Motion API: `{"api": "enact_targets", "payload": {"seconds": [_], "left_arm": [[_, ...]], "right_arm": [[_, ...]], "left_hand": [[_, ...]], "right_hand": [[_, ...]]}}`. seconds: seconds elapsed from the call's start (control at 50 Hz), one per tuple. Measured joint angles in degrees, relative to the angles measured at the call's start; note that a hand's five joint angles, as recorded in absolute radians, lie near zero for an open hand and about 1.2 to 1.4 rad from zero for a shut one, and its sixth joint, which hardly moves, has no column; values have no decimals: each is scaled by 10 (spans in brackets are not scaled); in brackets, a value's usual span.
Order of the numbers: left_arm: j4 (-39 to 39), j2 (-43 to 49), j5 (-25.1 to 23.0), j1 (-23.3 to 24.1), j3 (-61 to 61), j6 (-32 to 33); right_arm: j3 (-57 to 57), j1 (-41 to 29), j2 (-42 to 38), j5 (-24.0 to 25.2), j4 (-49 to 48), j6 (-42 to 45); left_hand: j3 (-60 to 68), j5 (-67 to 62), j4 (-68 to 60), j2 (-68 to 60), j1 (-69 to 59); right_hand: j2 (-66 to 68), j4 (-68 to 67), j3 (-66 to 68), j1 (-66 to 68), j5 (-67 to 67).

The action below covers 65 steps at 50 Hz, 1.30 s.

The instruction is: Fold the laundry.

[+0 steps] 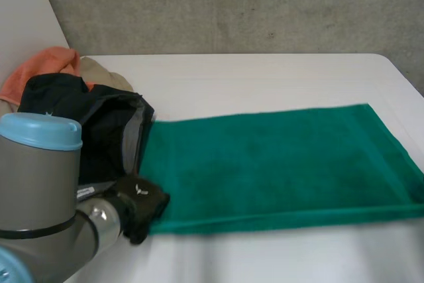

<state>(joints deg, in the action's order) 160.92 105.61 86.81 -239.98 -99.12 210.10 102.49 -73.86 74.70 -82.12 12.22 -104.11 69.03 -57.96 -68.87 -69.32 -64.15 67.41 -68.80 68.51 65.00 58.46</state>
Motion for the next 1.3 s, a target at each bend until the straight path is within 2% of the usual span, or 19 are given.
{"api": "enact_targets", "payload": {"seconds": [0.06, 0.16, 0.26, 0.36, 0.46, 0.58, 0.6, 0.62, 0.64, 0.66, 0.68, 0.72, 0.74, 0.76, 0.9, 1.06, 1.14, 1.26, 1.3], "left_arm": [[-7, 4, 0, 2, 20, 10], [71, 51, 3, 4, 80, 14], [177, 122, 19, 4, 152, 15], [252, 200, 70, 2, 222, 19], [288, 257, 114, 0, 279, 26], [323, 297, 129, -1, 319, 40], [329, 300, 129, -1, 321, 42], [334, 301, 128, 0, 322, 43], [340, 303, 128, 0, 323, 44], [340, 303, 128, 0, 323, 44], [349, 303, 127, 2, 322, 45], [356, 297, 126, 5, 320, 44], [358, 295, 126, 5, 319, 44], [360, 290, 126, 6, 317, 43], [363, 242, 126, 7, 287, 35], [363, 173, 126, 5, 197, 29], [363, 160, 125, 9, 162, 28], [364, 159, 125, 18, 148, 28], [364, 160, 125, 20, 148, 28]], "right_arm": [[-3, 2, 8, 7, -3, 1], [-33, -24, -15, 14, -80, -43], [-83, -62, -79, 16, -191, -90], [-155, -107, -157, 15, -309, -116], [-232, -134, -232, 15, -390, -128], [-324, -154, -317, 22, -431, -154], [-336, -157, -329, 25, -433, -160], [-346, -159, -338, 27, -434, -165], [-357, -162, -349, 30, -435, -173], [-357, -162, -349, 30, -435, -173], [-371, -165, -364, 33, -434, -185], [-375, -168, -367, 32, -430, -198], [-375, -168, -365, 30, -428, -202], [-374, -169, -362, 29, -425, -207], [-321, -155, -286, 21, -349, -254], [-226, -80, -180, 96, -153, -289], [-206, -51, -176, 126, -111, -289], [-205, -39, -208, 133, -127, -283], [-208, -39, -221, 132, -140, -279]], "left_hand": [[0, 0, 0, 0, 0], [0, -1, 0, 0, 0], [0, -5, 0, 0, 0], [0, -5, 0, 0, 0], [1, -5, 0, 0, 0], [3, -3, 1, 1, 5], [3, -3, 1, 1, 5], [-135, 128, 134, 146, 149], [-135, 128, 134, 146, 149], [-135, 128, 134, 146, 149], [-391, 427, 439, 448, 476], [-447, 474, 488, 487, 508], [-447, 474, 488, 487, 508], [-567, 551, 572, 574, 532], [-568, 551, 572, 575, 532], [-568, 551, 572, 575, 532], [-568, 551, 572, 575, 532], [-568, 551, 572, 575, 532], [-568, 551, 572, 575, 532]], "right_hand": [[0, 0, 0, 0, 0], [0, 0, 0, 0, 0], [0, 0, 0, 0, 0], [0, 0, 0, 0, 0], [0, 0, 0, 0, 0], [-15, 20, -19, -6, -18], [-77, 85, -84, -58, -83], [-170, 175, -174, -147, -175], [-242, 245, -244, -230, -247], [-242, 245, -244, -230, -247], [-468, 458, -456, -443, -469], [-539, 547, -546, -514, -546], [-547, 556, -556, -518, -555], [-549, 562, -561, -518, -557], [-549, 563, -561, -518, -557], [-549, 562, -560, -518, -557], [-525, 537, -534, -501, -529], [-466, 469, -467, -432, -460], [-341, 359, -345, -311, -351]]}}
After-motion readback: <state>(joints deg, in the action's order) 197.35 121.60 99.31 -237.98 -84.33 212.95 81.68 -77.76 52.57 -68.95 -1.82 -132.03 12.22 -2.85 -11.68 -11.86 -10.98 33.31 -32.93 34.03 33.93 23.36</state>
